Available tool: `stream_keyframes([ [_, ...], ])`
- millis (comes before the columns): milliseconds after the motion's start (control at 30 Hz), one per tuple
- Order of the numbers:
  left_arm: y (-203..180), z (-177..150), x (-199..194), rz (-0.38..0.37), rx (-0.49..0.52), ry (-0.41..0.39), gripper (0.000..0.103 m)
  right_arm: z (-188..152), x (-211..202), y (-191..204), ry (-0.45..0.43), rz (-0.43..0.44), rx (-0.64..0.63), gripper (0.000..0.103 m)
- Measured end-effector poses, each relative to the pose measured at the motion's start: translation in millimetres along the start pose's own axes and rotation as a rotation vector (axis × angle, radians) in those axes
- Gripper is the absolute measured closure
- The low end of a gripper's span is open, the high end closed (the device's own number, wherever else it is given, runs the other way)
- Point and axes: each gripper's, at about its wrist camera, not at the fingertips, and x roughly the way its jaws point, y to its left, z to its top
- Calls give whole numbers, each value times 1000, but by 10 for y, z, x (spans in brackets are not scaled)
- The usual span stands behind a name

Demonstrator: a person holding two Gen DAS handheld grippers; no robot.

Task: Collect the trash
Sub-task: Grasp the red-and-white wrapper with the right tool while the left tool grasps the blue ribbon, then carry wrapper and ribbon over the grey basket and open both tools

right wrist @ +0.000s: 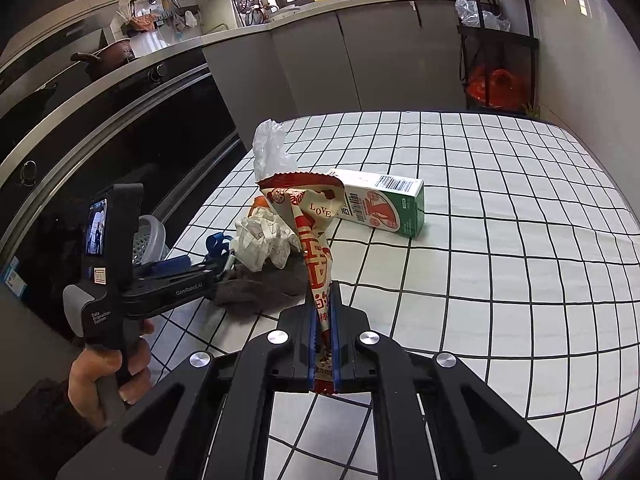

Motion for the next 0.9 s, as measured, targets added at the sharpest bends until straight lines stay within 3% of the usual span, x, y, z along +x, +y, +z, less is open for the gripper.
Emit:
stream_keyframes([
  [33, -22, 5, -4, 0, 10, -3, 64, 0, 4, -2, 2, -1, 1, 97],
  [100, -54, -1, -23, -10, 24, -1, 86, 3, 7, -13, 5, 0, 3, 97],
  [267, 2, -25, -134, -17, -1, -13, 87, 4, -17, 2, 1, 6, -1, 97],
  [467, 73, -46, -489, -1, -8, -84, 87, -6, -74, 37, -12, 18, -8, 97],
  [900, 409, -224, -1249, 87, 2, -205, 87, -84, -59, 422, -15, 52, -64, 97],
])
